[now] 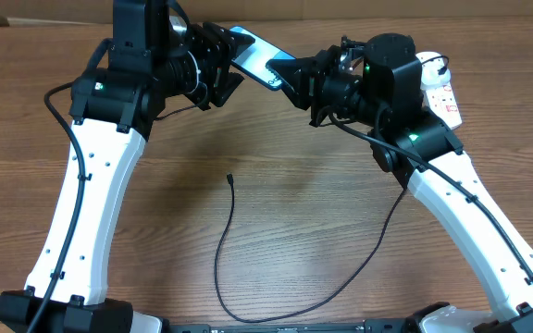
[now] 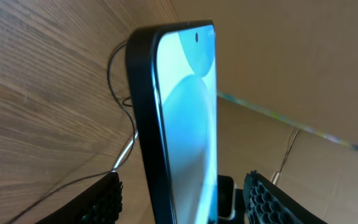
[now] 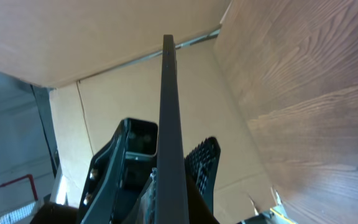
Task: Plug charger to phone and switch on socket
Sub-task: 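Bring the left gripper to the phone and grip its other end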
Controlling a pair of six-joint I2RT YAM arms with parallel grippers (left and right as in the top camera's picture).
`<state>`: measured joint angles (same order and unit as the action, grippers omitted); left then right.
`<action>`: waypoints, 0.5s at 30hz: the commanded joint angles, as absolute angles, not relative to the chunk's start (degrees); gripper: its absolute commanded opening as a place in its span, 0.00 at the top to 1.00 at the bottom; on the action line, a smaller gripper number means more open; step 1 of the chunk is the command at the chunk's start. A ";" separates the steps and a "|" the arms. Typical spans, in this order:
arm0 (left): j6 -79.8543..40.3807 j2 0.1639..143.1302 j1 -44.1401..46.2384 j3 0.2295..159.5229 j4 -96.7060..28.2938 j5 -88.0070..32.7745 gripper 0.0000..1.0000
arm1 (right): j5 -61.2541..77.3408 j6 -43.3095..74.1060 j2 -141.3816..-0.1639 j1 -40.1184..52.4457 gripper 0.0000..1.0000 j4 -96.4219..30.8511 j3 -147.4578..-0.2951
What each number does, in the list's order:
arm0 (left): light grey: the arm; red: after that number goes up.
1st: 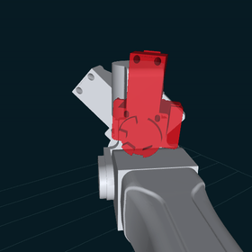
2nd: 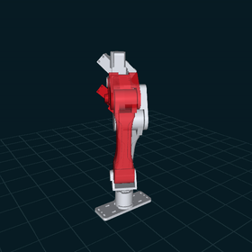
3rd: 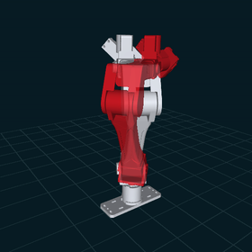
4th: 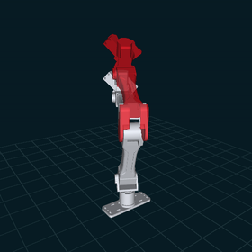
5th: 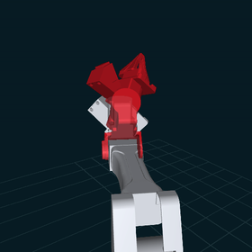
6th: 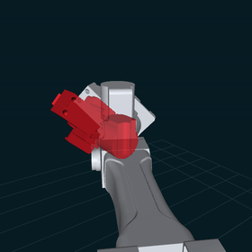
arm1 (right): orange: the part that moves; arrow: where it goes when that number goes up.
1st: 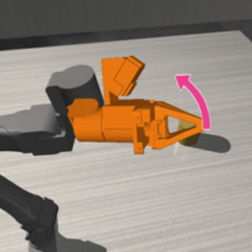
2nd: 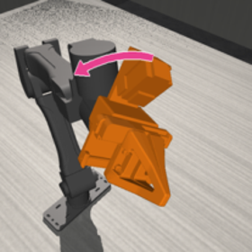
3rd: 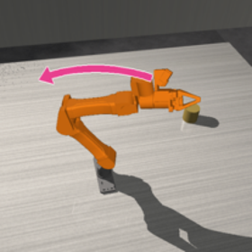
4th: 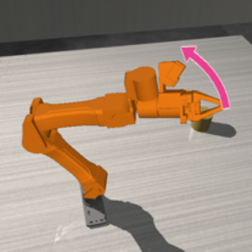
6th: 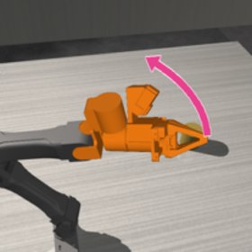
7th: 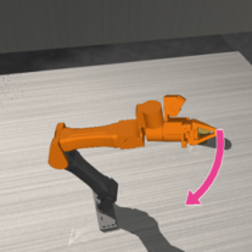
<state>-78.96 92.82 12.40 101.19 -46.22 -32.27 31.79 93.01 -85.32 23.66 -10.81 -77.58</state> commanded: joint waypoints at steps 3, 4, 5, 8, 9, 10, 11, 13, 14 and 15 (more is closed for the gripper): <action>-81.54 93.32 12.78 100.40 -45.98 -32.93 0.46 | 30.76 94.54 -83.92 23.75 0.96 -9.76 -79.05; -81.82 93.32 12.78 100.40 -45.98 -32.93 0.47 | 31.59 95.04 -84.03 23.75 0.96 -9.74 -79.05; -81.91 93.32 12.78 100.40 -45.98 -32.93 0.49 | 32.58 96.07 -84.18 23.75 0.96 -9.69 -79.05; -81.91 93.32 12.78 100.40 -45.98 -32.93 0.50 | 34.81 97.21 -84.33 23.75 0.96 -9.52 -79.05; -81.91 93.32 12.78 100.40 -45.98 -32.93 0.50 | 35.73 97.47 -84.33 23.75 0.96 -9.45 -79.05; -81.91 93.32 12.78 100.40 -45.89 -32.93 0.49 | 36.45 97.54 -84.33 23.79 0.96 -9.28 -79.05; -81.89 93.32 12.78 100.40 -45.65 -32.93 0.48 | 37.45 97.54 -84.33 23.79 0.96 -9.06 -79.05; -81.89 93.32 12.78 100.40 -45.47 -32.93 0.48 | 38.09 97.51 -84.33 23.79 0.96 -9.08 -79.05; -81.89 93.32 12.78 100.40 -45.21 -33.04 0.49 | 38.48 97.54 -84.33 23.79 0.96 -9.10 -79.05; -81.87 93.32 12.78 100.40 -45.10 -33.06 0.50 | 38.94 97.54 -84.33 23.79 0.96 -9.08 -79.05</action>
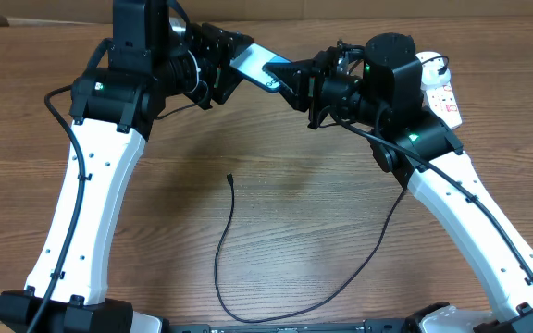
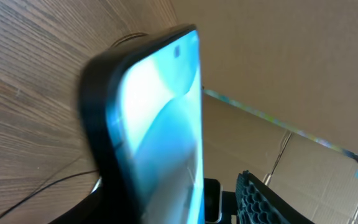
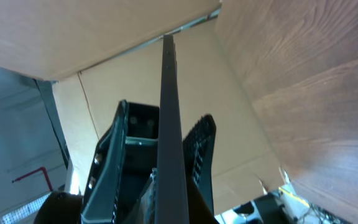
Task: Plug charger to phone and switch on socket
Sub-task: 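Bring the left gripper to the phone and grip its other end, then open the right gripper and pull it away from the phone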
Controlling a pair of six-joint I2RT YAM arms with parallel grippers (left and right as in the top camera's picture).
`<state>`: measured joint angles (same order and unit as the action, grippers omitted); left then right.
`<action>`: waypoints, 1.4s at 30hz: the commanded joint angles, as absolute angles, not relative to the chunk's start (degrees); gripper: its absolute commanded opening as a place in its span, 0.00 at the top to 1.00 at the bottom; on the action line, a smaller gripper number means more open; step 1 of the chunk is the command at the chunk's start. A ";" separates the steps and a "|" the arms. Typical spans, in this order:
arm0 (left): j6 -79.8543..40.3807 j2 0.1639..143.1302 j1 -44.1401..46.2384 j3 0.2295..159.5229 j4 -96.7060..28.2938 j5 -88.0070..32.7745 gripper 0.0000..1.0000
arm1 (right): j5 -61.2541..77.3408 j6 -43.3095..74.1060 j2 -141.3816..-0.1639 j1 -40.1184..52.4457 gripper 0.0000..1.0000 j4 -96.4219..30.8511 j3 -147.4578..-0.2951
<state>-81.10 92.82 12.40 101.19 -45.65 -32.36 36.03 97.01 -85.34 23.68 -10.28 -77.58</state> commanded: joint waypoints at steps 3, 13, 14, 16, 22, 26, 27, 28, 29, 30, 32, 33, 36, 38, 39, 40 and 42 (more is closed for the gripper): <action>-81.89 93.32 12.78 100.40 -45.12 -33.06 0.57 | 40.03 97.54 -84.33 23.83 0.96 -9.08 -79.05; -81.89 93.32 12.78 100.40 -44.95 -34.44 0.64 | 40.62 97.51 -84.33 23.86 0.96 -9.30 -79.05; -81.89 93.32 12.78 100.40 -44.95 -34.59 0.66 | 40.62 97.54 -84.33 23.90 0.96 -9.30 -79.05; -81.89 93.32 12.80 100.40 -44.95 -34.61 0.70 | 40.64 97.56 -84.33 24.03 0.96 -9.28 -79.05; -81.89 93.32 12.78 100.40 -44.95 -34.61 0.74 | 40.91 97.56 -84.33 24.16 0.96 -9.30 -79.05; -81.89 93.32 12.78 100.40 -44.95 -34.61 0.81 | 41.34 97.54 -84.33 24.16 0.96 -9.32 -79.05; -81.91 93.32 12.78 100.40 -44.95 -34.59 0.82 | 41.52 97.56 -84.33 24.16 0.96 -9.30 -79.05; -81.89 93.32 12.78 100.40 -44.95 -34.59 0.86 | 41.76 97.56 -84.33 24.16 0.96 -9.30 -79.05; -81.89 93.32 12.78 100.40 -44.95 -34.59 0.88 | 41.93 97.56 -84.33 24.16 0.96 -9.30 -79.05; -81.89 93.32 12.78 100.40 -44.95 -34.59 0.89 | 42.13 97.56 -84.33 24.18 0.96 -9.30 -79.05; -81.89 93.32 12.78 100.40 -44.95 -34.59 0.92 | 42.19 97.54 -84.33 24.23 0.95 -9.32 -79.05; -81.89 93.32 12.78 100.40 -44.95 -34.59 0.95 | 42.33 97.54 -84.33 24.29 0.94 -9.32 -79.05; -81.91 93.32 12.78 100.40 -44.93 -34.59 0.96 | 42.63 97.54 -84.33 24.82 0.84 -9.28 -79.05; -81.89 93.32 12.78 100.40 -44.95 -34.52 0.96 | 42.57 97.32 -84.36 25.30 0.66 -9.30 -79.05; -81.89 93.32 12.78 100.40 -44.97 -34.50 0.96 | 42.52 97.01 -84.33 25.45 0.56 -9.32 -79.05; -81.89 93.32 12.78 100.40 -44.95 -34.39 0.96 | 42.54 96.49 -84.33 25.45 0.46 -9.34 -79.05; -81.84 93.32 12.78 100.40 -44.95 -33.85 0.96 | 42.54 94.65 -84.33 25.45 0.29 -9.45 -79.05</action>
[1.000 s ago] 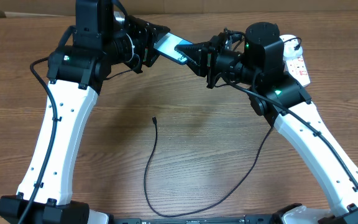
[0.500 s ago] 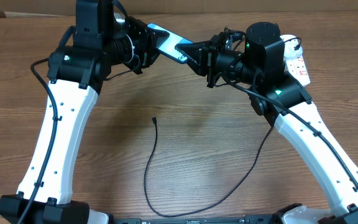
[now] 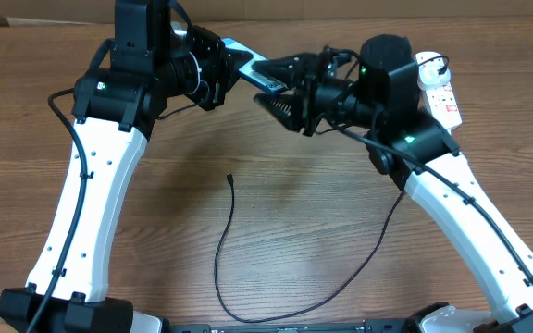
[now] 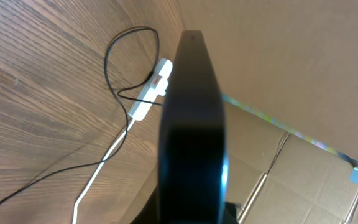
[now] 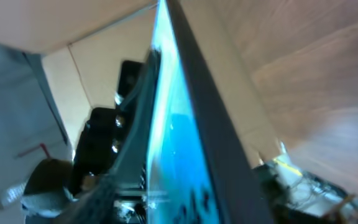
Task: Plug charger to phone and switch on socket
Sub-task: 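Open the right gripper and pull it away from the phone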
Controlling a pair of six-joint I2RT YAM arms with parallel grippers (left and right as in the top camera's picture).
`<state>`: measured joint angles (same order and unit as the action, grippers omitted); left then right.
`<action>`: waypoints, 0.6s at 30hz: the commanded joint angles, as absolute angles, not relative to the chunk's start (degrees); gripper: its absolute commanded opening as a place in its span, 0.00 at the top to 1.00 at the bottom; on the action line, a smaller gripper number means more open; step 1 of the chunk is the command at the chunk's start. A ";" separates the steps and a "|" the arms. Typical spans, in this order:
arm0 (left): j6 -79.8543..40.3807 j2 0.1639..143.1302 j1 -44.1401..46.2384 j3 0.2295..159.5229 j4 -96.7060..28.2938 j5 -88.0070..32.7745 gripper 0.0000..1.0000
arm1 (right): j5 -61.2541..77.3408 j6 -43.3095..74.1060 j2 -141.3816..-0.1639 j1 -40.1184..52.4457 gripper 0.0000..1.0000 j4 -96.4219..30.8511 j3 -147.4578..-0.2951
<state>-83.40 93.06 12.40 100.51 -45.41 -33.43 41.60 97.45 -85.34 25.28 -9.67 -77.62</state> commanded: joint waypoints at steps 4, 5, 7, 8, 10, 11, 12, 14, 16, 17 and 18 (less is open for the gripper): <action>-79.83 93.32 12.75 100.40 -45.32 -28.25 0.96 | 42.57 89.76 -84.33 25.45 0.15 -9.98 -79.05; -78.65 93.32 12.75 100.40 -45.52 -26.33 0.96 | 42.57 87.92 -84.33 25.45 0.12 -10.15 -79.05; -75.96 93.32 12.73 100.40 -46.68 -22.09 0.96 | 42.57 84.60 -84.33 25.45 0.05 -11.81 -79.05; -73.89 93.32 12.71 100.40 -47.48 -19.49 0.96 | 42.54 82.35 -84.33 25.45 0.04 -13.39 -79.05; -69.58 93.32 12.67 100.40 -49.32 -13.82 0.96 | 42.06 77.10 -84.36 25.45 0.04 -17.17 -79.05; -66.74 93.32 12.67 100.40 -50.63 -10.07 0.95 | 41.10 73.52 -84.36 25.45 0.04 -19.97 -79.05; -64.71 93.32 12.67 100.40 -51.66 -7.31 0.96 | 40.18 71.05 -84.36 25.45 0.04 -21.93 -79.05; -57.82 93.32 12.67 100.40 -55.96 0.19 0.96 | 35.35 63.83 -84.36 25.45 0.00 -28.82 -79.05; -51.64 93.34 12.67 100.38 -60.25 6.33 0.96 | 28.16 60.20 -84.62 25.54 0.00 -36.36 -79.02; -49.36 93.34 12.67 100.31 -62.22 8.93 0.96 | 24.82 59.59 -84.90 25.65 0.00 -39.33 -78.98; -47.05 93.38 12.67 100.16 -64.77 12.19 0.96 | 20.05 59.46 -85.38 25.98 0.00 -42.85 -78.59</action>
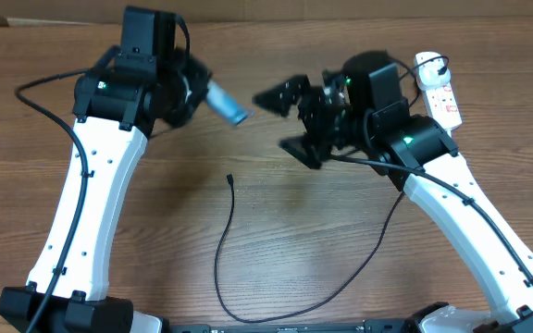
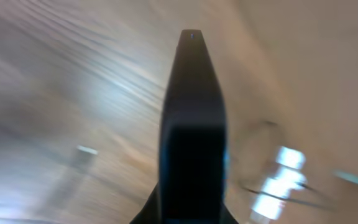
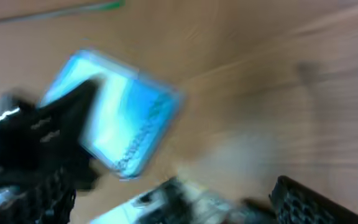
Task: Plug charger to phone and switch on socket
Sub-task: 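Open the right gripper and pull it away from the phone, then lower the right gripper and grasp the black cable near its USB-C plug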
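The phone (image 1: 227, 104), screen lit blue, hangs above the back of the table with my left gripper (image 1: 213, 95) shut on one end of it. The left wrist view shows the phone (image 2: 193, 118) edge-on as a dark slab, all blurred. My right gripper (image 1: 290, 122) stands wide open to the right of the phone, apart from it. In the right wrist view the phone (image 3: 126, 121) lies beyond my right gripper (image 3: 166, 208), nothing between its pads (image 3: 303, 199). The black charger cable (image 1: 222, 250) lies on the table, its plug end (image 1: 230, 178) below the phone. The white socket strip (image 1: 439, 88) sits at the far right.
The wooden table (image 1: 26, 185) carries only the cable and the strip. Cardboard boxes (image 1: 54, 11) line the back edge. A thin black lead (image 1: 378, 242) runs from the cable loop up under my right arm.
My right gripper has come off the phone and now stands open to its right and lower. My left gripper, shut on the phone, has moved it left.
At first my right gripper held the phone up at the back with the left gripper's pads open on either side. Then the left pads were closer in. Later the left was shut on it and the right opened wide. Now only the left holds it.
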Controlling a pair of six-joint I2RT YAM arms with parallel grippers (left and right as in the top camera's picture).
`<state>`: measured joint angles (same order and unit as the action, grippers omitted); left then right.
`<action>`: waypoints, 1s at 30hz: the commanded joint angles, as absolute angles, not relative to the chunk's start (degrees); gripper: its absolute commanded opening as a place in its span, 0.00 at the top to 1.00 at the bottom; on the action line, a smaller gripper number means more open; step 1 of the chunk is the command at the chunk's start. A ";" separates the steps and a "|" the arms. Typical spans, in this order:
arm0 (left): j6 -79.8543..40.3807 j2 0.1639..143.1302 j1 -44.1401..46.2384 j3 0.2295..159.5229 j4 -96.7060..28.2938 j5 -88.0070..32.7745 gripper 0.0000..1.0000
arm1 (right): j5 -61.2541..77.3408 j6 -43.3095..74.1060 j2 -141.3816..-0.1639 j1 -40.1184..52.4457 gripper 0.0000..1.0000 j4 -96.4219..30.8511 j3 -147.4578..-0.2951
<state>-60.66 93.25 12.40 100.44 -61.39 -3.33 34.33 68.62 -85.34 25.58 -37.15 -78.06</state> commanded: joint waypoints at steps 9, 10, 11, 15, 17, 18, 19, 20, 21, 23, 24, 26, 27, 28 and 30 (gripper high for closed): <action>-44.84 93.76 10.09 93.45 -71.55 20.69 0.96 | 13.93 51.99 -95.29 35.24 0.05 -39.66 -73.91; -44.82 94.00 9.34 92.47 -71.31 19.90 0.96 | 13.91 51.96 -96.92 36.25 0.07 -39.46 -73.91; -44.84 94.15 8.78 91.70 -71.24 19.27 0.96 | 13.91 51.96 -98.30 37.04 0.08 -39.29 -73.91; -44.73 94.39 6.13 89.25 -72.25 15.51 0.96 | 13.04 51.92 -104.14 39.27 0.27 -38.79 -73.91; -44.69 94.39 5.32 89.23 -72.95 14.74 0.96 | 13.13 50.39 -106.56 39.75 0.38 -37.54 -73.91; -44.69 94.39 4.91 89.23 -73.06 14.46 0.96 | 13.06 50.09 -107.70 39.90 0.42 -36.95 -73.91; -44.56 94.39 4.58 89.25 -73.03 13.91 0.96 | 13.30 49.34 -108.64 39.92 0.46 -36.25 -73.91; -43.68 94.39 3.66 89.25 -72.99 12.32 0.96 | 13.87 48.99 -110.34 39.90 0.51 -35.05 -73.91; -43.18 94.39 3.03 89.23 -72.99 11.40 0.96 | 14.20 48.95 -111.07 39.90 0.53 -34.41 -73.91; -42.09 94.39 1.98 89.23 -73.03 10.11 0.96 | 15.64 47.55 -112.16 39.90 0.54 -32.71 -73.91; -41.60 94.39 1.45 89.23 -73.06 9.67 0.96 | 17.12 46.15 -112.51 39.92 0.54 -31.62 -73.91; -40.60 94.39 0.40 89.23 -73.06 8.84 0.96 | 20.73 43.44 -113.34 39.92 0.54 -29.34 -73.91; -39.62 94.39 -0.43 89.23 -73.21 7.51 0.96 | 21.52 43.05 -114.19 39.97 0.54 -28.60 -73.91; -38.81 94.39 -0.78 89.23 -73.25 6.59 0.96 | 21.52 43.03 -114.91 39.97 0.55 -28.36 -73.91; -37.45 94.39 -1.30 89.23 -73.34 5.08 0.96 | 21.52 43.03 -116.03 40.01 0.56 -27.75 -73.89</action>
